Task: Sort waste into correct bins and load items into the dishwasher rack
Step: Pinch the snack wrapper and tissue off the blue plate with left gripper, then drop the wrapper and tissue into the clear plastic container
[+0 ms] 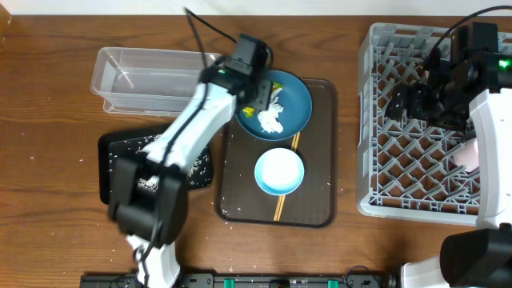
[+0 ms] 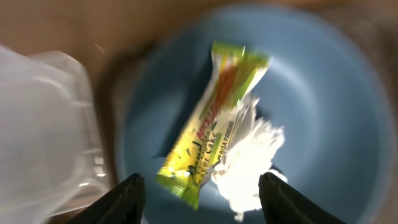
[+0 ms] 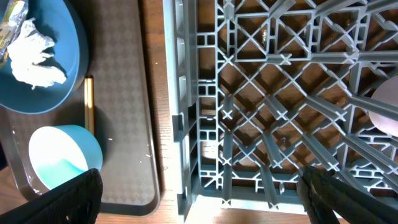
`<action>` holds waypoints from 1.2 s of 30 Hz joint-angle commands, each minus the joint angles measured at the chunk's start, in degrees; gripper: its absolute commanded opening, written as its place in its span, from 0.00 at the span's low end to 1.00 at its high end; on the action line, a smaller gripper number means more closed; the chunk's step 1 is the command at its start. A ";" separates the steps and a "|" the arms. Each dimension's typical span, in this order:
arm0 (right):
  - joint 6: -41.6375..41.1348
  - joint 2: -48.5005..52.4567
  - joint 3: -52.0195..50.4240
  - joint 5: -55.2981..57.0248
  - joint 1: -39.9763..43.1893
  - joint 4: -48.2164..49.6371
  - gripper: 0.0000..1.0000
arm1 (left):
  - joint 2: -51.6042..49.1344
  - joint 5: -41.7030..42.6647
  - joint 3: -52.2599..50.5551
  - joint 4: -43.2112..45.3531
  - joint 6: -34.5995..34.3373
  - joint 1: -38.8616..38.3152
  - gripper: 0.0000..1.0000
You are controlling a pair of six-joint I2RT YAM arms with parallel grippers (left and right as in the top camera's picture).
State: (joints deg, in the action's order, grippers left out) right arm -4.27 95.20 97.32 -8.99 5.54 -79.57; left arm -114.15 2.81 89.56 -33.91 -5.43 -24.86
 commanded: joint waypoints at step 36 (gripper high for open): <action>0.72 -0.37 -0.26 0.17 -0.26 -0.76 0.99 | 12.41 -2.43 0.50 -4.66 1.73 14.29 0.06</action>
State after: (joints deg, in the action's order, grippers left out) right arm -4.27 95.20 97.32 -8.99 5.54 -80.09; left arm -100.07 1.08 90.41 -38.24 -4.03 -13.19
